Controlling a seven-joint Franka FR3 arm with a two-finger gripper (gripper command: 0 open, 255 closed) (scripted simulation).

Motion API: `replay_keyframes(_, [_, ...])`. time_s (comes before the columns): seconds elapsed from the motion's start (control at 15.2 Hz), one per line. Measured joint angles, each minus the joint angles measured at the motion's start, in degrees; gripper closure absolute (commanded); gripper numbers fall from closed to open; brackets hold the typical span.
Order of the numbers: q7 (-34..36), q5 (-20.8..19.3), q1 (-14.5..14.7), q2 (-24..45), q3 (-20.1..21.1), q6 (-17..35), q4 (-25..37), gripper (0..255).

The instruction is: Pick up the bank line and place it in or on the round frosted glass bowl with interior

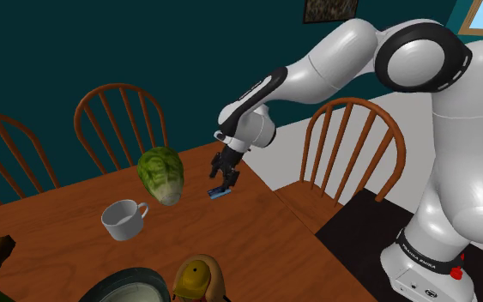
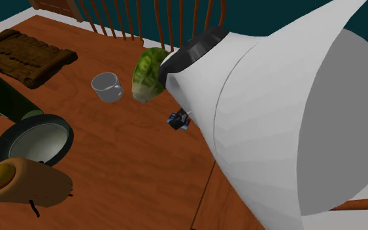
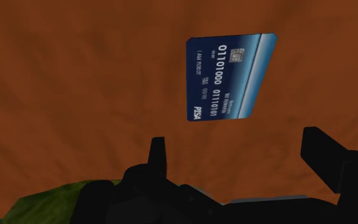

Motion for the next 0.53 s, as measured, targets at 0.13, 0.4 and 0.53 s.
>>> replay_keyframes(0.13, [-0.9,0.9,0.1,1.4,0.6,0.8,0.7,0])
replay_keyframes(0.4, [-1.9,2.1,0.3,4.4,1.4,2.1,2.6,0])
replay_keyframes(0.53, [-2.0,2.4,0.4,4.7,1.5,2.3,2.7,0])
